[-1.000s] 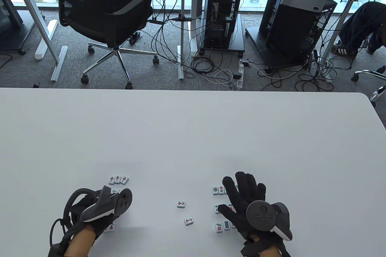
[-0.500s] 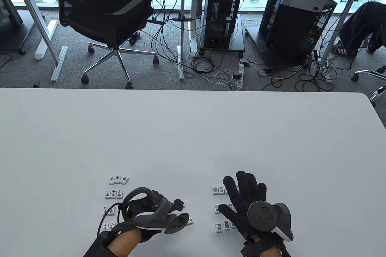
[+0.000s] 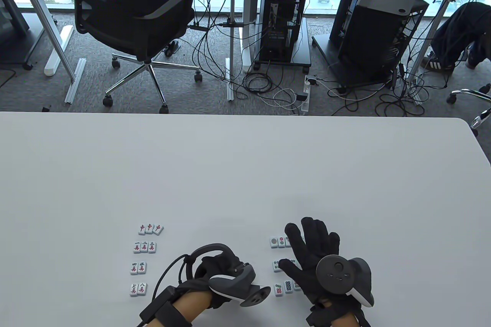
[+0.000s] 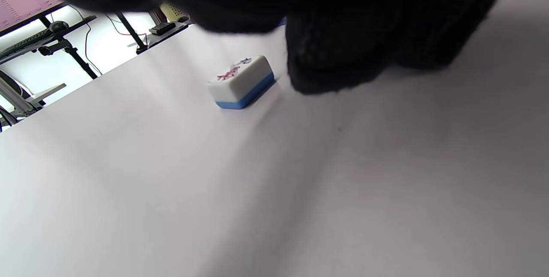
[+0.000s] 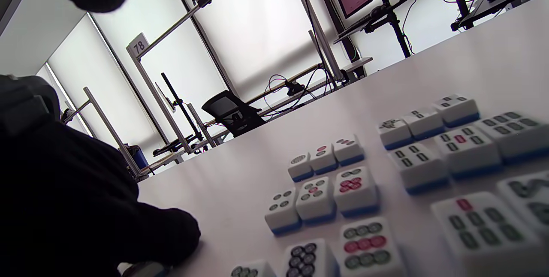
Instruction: Mahjong suit sorting
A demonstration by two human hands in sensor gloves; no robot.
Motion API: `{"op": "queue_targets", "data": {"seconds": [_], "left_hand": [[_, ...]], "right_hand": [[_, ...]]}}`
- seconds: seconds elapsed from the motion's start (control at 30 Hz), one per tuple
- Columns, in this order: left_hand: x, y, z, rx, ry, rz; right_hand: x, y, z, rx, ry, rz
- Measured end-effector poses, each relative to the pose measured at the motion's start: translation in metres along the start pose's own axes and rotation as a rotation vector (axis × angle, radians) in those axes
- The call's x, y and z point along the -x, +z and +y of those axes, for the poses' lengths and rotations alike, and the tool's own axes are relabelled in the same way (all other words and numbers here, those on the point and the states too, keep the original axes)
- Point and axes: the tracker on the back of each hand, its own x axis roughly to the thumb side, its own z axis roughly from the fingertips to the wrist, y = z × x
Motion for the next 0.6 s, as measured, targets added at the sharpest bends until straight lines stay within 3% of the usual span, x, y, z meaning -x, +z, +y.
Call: {"op": "queue_targets", "data": {"seconds": [0.17,0.27,0.43,0.6], "left_hand": [[0.005,0.005,-0.003,-0.001,0.063,0.016],[0.022,0.021,0.001,-0.047,0.09,0.077],[0.072,0.058,0.001,-0.027,0.173,0.232],[0.114,0.098,-0.025,0.061,0.245,0.404]], "right_hand": [[0.0,0.0,0.0,-0.001,-0.001,-0.001],[0.0,0.0,0.0,-0.001,0.006,0.0],[0.001,0.0,0.001,-0.007,0.012,0.0],[0.0,0.0,0.001,-0.008,0.014,0.002]]}}
